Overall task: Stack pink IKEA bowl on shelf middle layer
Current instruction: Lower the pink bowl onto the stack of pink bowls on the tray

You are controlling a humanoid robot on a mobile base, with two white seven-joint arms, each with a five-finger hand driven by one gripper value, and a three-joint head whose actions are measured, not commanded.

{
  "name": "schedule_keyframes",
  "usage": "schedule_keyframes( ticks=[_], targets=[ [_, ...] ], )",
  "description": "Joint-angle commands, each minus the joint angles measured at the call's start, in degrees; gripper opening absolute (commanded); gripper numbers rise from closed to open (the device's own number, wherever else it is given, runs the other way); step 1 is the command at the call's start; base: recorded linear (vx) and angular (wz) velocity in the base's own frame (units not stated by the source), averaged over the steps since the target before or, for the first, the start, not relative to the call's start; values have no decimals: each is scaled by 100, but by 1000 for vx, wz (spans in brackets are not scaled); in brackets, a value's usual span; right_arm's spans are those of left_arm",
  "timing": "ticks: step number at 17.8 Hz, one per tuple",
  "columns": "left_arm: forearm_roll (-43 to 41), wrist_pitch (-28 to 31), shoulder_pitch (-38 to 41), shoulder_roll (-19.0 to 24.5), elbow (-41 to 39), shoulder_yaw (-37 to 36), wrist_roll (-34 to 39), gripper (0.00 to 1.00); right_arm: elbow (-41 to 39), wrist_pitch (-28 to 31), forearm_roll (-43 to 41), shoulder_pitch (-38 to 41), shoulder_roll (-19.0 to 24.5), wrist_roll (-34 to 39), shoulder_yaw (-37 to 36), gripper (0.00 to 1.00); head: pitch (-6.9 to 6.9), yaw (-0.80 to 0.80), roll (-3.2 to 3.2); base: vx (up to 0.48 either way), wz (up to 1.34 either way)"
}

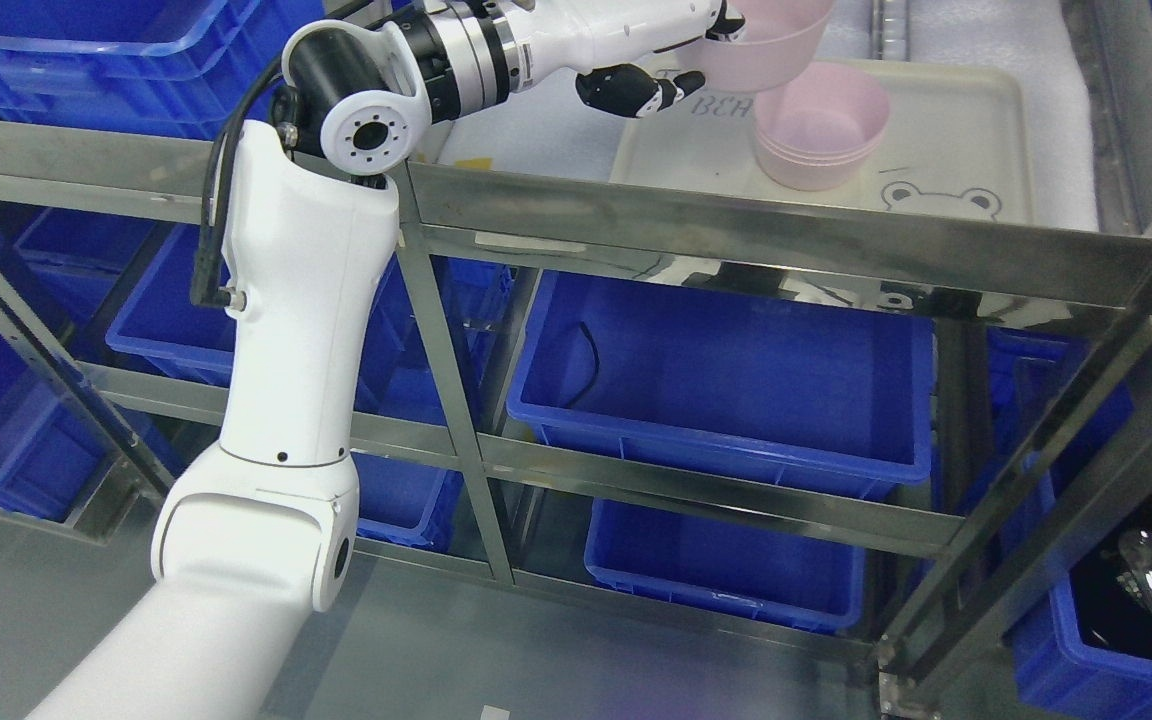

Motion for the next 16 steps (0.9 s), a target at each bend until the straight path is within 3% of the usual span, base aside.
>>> schedule_keyframes(
  ticks=[1,7,12,16],
  targets=[
    [-173,-1,-91,100,1157,-771,271,4,-100,4,0,124,-100,0,0,100,0,0,0,-23,-273],
    [-771,130,-170,100,1255,-631,298,4,-100,4,0,124,-100,0,0,100,-1,0,0,-38,-346],
    [-798,139,-223,100,746,-87,255,4,-100,4,0,124,-100,0,0,100,-1,0,0,-38,-269],
    [-780,139,-118,571,587,405,228,4,-100,4,0,124,-100,0,0,100,-2,0,0,-9,-56]
  ],
)
